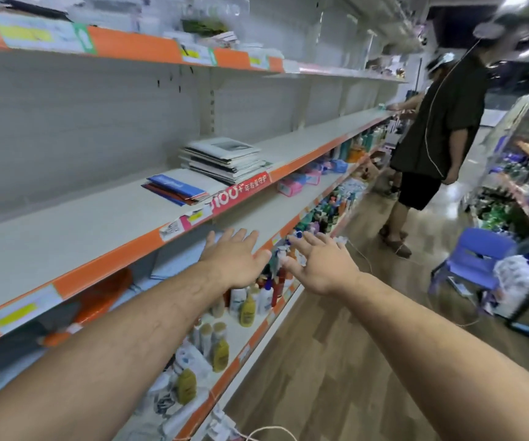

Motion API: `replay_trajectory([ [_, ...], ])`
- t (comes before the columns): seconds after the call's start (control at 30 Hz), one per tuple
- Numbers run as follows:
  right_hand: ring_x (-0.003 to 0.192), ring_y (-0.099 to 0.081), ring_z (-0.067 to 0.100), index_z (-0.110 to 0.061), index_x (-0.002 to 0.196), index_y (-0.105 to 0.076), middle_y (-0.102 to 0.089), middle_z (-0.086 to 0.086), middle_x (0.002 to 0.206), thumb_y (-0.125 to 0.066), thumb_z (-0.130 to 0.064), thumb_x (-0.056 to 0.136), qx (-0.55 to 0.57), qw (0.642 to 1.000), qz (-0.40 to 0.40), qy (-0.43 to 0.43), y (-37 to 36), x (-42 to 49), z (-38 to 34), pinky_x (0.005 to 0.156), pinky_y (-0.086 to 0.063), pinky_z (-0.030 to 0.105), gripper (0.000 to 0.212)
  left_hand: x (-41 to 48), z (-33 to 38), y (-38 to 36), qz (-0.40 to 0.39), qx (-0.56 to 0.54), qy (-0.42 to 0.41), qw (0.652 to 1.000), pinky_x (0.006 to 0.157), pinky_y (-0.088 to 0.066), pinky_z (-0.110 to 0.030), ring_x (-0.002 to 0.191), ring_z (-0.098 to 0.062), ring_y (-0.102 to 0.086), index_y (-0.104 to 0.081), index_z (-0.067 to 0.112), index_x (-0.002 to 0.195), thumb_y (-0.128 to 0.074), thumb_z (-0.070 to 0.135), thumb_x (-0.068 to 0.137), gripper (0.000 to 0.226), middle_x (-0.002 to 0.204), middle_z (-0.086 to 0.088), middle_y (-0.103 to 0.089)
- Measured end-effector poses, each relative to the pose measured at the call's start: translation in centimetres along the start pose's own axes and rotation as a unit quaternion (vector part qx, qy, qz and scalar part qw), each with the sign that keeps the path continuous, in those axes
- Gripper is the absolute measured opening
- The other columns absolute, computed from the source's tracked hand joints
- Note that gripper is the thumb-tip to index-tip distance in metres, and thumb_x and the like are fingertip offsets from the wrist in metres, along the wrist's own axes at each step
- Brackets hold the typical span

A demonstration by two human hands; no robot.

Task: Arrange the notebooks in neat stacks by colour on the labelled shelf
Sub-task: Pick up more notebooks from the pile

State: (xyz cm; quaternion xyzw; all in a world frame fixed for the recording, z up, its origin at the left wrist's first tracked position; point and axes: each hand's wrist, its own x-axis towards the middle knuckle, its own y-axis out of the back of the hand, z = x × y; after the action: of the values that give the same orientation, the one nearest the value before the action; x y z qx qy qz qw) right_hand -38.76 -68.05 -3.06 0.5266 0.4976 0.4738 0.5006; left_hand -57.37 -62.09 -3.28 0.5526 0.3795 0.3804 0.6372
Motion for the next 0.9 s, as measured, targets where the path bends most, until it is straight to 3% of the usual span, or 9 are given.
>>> replay_trajectory([
  [0.37, 0.153, -0.007, 0.022, -0.038, 0.157, -0.02, -0.014, -0.003, 0.166, -0.026, -0.071, 0.096, 0.043, 0.999, -0.011, -0.028, -0.4, 8.6, 12.0, 0.121, -0.013, 0.05, 0.07, 12.4, 7.0, -0.2, -0.007, 0.006, -0.019, 1.0, 0.123, 0.002, -0.052, 0.154, -0.021, 0.002, -0.004, 0.03, 0.16, -0.015, 0.062, 0.1, 0.069, 0.167, 0.002, -0.003],
  [0.9, 0.152, -0.01, 0.026, -0.037, 0.157, -0.018, -0.015, -0.001, 0.166, -0.023, -0.071, 0.096, 0.032, 0.999, 0.0, 0.004, 1.2, 32.8, 21.2, 0.122, -0.015, 0.052, 0.07, 39.2, 7.3, 1.7, 0.013, 0.006, -0.025, 1.0, 0.123, -0.002, -0.052, 0.154, -0.024, -0.002, -0.007, 0.027, 0.16, -0.014, 0.064, 0.1, 0.071, 0.167, 0.0, -0.004],
])
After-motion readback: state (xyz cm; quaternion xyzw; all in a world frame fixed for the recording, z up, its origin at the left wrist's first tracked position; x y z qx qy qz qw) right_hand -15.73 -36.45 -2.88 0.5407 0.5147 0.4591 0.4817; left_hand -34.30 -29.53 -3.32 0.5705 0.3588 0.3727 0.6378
